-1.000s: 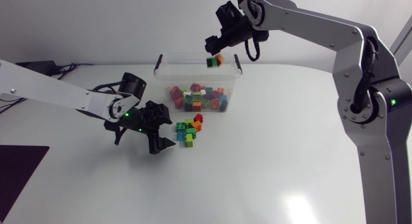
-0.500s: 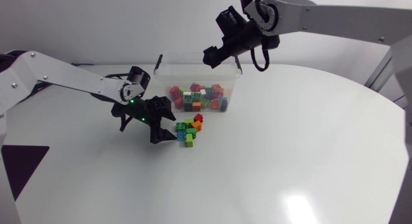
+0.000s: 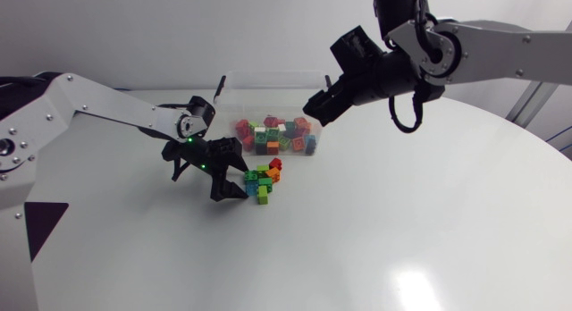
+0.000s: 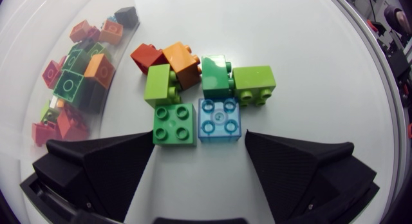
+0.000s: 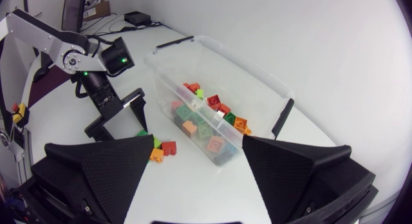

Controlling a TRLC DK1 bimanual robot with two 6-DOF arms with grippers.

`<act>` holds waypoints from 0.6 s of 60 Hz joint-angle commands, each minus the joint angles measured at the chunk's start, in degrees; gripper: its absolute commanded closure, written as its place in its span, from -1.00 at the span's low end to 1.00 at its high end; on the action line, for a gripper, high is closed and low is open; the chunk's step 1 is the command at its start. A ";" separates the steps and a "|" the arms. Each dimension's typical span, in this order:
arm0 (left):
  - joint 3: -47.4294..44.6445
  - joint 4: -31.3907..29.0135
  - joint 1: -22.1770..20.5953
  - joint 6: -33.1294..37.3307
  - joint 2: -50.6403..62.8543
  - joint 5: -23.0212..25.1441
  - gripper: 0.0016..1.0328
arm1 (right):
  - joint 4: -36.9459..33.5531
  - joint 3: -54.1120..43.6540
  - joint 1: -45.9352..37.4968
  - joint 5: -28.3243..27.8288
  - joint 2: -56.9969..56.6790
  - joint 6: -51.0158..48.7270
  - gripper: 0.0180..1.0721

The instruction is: Place the duplo bricks in the container

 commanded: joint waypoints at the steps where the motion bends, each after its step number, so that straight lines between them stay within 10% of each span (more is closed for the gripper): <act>1: 1.64 -0.65 -0.94 1.51 2.11 1.03 -0.87 | 1.17 -4.31 -0.40 -0.55 -2.55 -1.12 -0.91; 36: 2.17 -8.56 -1.73 3.00 0.88 1.12 -0.32 | 2.14 -16.79 6.81 1.48 -5.01 -3.49 -0.91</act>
